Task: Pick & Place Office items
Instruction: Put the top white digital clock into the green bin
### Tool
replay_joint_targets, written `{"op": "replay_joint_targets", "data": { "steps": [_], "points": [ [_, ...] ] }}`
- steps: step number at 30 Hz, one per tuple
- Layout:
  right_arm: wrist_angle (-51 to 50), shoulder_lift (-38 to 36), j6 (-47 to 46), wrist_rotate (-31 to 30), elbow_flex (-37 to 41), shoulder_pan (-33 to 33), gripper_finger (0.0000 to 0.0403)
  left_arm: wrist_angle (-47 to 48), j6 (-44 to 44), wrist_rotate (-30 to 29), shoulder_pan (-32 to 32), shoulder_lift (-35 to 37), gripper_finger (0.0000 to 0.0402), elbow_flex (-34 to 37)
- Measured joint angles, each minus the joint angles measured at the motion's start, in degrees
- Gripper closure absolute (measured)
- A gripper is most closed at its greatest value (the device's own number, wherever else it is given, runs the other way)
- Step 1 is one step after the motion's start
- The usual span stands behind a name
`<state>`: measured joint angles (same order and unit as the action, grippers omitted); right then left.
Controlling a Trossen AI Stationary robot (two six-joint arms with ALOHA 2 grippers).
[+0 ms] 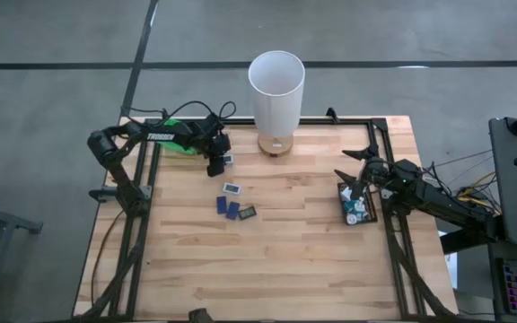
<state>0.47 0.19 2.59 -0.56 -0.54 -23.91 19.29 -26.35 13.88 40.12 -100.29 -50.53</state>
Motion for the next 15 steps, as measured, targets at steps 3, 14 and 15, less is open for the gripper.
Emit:
{"op": "replay_joint_targets", "data": {
  "steps": [3,14,15],
  "points": [
    [0.0,0.0,0.0,0.0,0.0,0.0,0.0054,0.0,0.2,0.1,0.0,0.0,0.0247,0.0],
    [0.0,0.0,0.0,0.0,0.0,0.0,0.0056,0.5,0.8,0.1,0.0,0.0,0.0257,-0.3],
    [0.0,0.0,0.0,0.0,0.0,0.0,0.0054,0.5,0.8,0.2,0.0,0.0,0.0258,-0.3]
  ]
}}
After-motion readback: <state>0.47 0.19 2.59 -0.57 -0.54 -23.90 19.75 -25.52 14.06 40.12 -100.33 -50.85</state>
